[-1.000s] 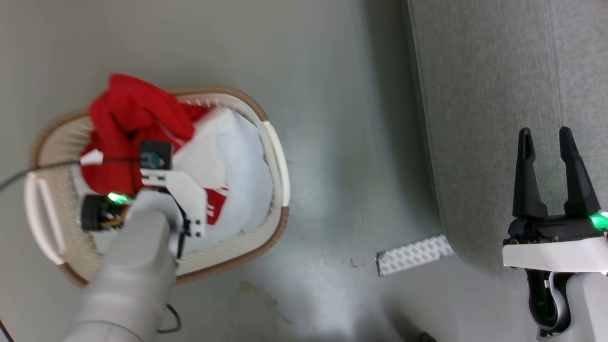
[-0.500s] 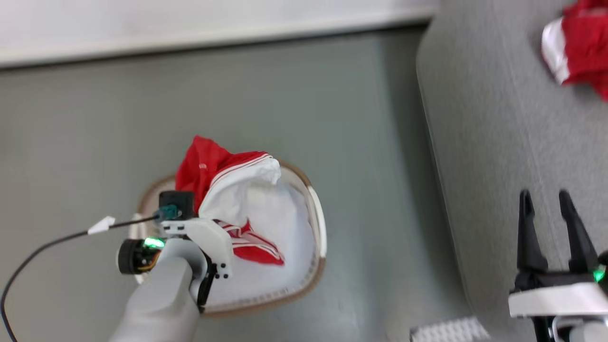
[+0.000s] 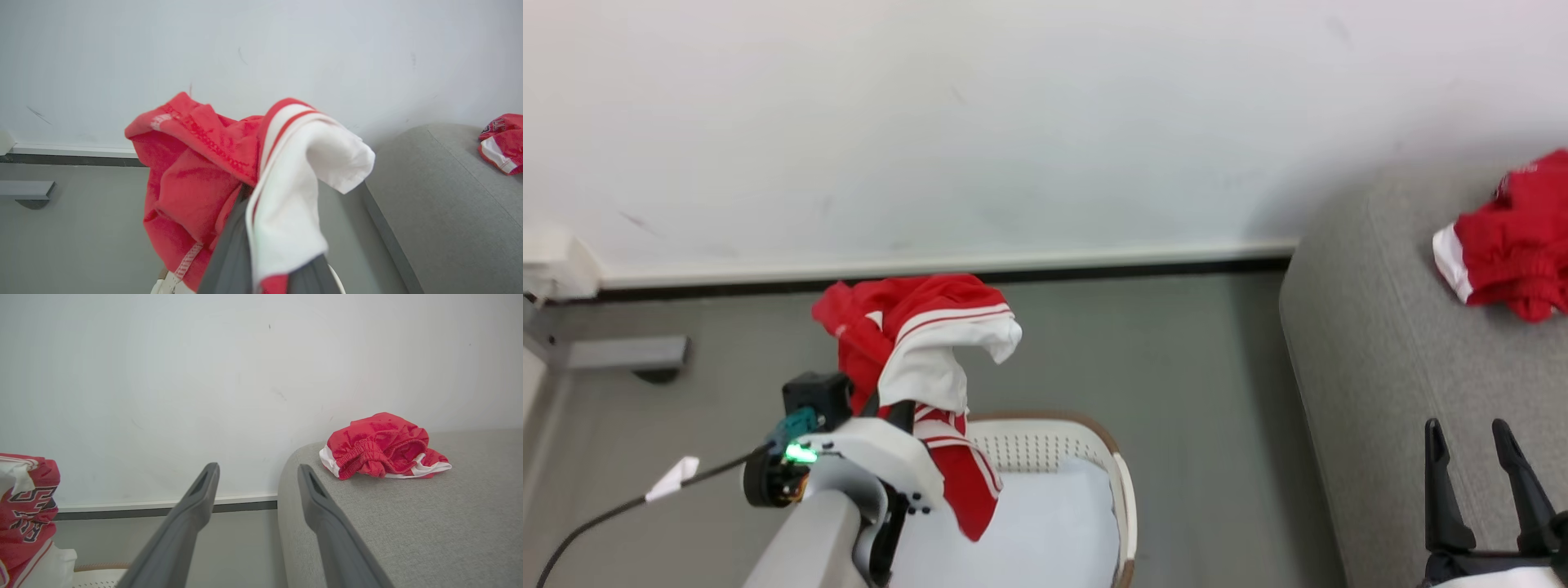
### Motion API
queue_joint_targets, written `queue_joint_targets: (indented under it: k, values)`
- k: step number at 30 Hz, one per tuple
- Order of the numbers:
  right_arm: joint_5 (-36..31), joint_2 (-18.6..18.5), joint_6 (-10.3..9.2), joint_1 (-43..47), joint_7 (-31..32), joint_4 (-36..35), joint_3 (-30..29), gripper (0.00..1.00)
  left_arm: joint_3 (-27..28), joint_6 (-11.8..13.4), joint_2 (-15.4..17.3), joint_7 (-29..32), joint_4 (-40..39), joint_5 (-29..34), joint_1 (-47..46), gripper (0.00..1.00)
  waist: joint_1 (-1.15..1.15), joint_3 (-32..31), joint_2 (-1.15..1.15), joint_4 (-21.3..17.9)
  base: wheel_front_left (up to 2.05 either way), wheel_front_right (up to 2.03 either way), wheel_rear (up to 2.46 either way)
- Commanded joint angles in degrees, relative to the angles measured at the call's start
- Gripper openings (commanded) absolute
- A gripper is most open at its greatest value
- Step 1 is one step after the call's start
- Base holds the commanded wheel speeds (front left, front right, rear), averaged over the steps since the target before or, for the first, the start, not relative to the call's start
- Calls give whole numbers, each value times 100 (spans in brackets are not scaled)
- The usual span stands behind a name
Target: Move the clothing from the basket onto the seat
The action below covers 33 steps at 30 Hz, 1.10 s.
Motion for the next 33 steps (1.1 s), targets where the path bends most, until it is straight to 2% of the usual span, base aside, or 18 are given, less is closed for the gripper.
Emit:
queue_joint_targets:
  k: [1, 13, 17, 24, 33]
  values:
    - [-49, -53, -14, 106, 4, -2, -14, 100, 13, 28, 43, -32, -146, -34, 171, 0, 2, -408, -1, 200, 0, 0, 0]
    - [-177, -51, -14, 522, 4, -99, 203, 100, -35, 188, 576, 315, -2927, -111, 2042, 0, 2, -1045, -1, 175, 0, 0, 0]
    - [-136, -30, -14, 698, 4, -129, 221, 100, -52, 297, 704, 423, -3591, -120, 2555, 0, 2, -1128, -1, 167, 0, 0, 0]
    - [-89, -71, -14, 800, 5, -156, 287, 100, -107, 362, 824, 636, -4239, -180, 2974, 0, 2, -1165, -1, 129, 0, 0, 0]
    - [-83, -185, -14, 704, 5, -205, 321, 100, -128, 420, 904, 806, -4524, -228, 3090, 0, 2, -1110, -1, 63, 0, 0, 0]
